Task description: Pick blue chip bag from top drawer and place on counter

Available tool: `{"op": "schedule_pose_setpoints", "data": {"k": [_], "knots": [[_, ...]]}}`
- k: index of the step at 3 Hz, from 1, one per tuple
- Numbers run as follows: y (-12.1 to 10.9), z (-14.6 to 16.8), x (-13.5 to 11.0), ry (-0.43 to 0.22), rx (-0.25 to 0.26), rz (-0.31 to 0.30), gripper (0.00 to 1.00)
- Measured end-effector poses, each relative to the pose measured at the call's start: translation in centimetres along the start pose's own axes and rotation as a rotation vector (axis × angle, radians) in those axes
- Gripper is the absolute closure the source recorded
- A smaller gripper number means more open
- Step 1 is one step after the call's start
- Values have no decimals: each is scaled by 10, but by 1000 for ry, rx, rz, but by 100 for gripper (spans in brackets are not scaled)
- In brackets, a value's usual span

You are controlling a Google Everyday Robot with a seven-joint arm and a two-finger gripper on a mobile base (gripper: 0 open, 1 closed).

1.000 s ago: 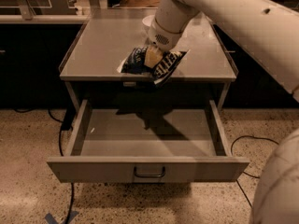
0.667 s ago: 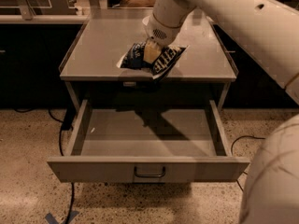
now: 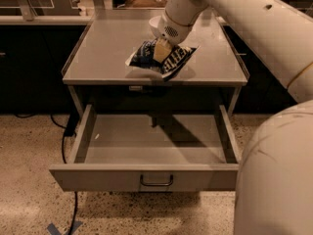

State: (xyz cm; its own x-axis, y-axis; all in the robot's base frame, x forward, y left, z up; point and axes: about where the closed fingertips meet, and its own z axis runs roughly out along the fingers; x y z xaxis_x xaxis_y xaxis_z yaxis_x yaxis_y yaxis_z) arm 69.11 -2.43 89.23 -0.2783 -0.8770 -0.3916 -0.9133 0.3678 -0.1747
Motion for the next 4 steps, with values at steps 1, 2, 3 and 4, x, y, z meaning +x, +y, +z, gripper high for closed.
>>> {"op": "schedule_pose_setpoints", "data": {"k": [1,2,3,4], "knots": [[-13,10,11,-14,-14,27,100],[-24,20,22,-22,-26,56,100],[-32,31,27,-20,-35,76,100],[-44,48,31,-11,-58,107,100]]}}
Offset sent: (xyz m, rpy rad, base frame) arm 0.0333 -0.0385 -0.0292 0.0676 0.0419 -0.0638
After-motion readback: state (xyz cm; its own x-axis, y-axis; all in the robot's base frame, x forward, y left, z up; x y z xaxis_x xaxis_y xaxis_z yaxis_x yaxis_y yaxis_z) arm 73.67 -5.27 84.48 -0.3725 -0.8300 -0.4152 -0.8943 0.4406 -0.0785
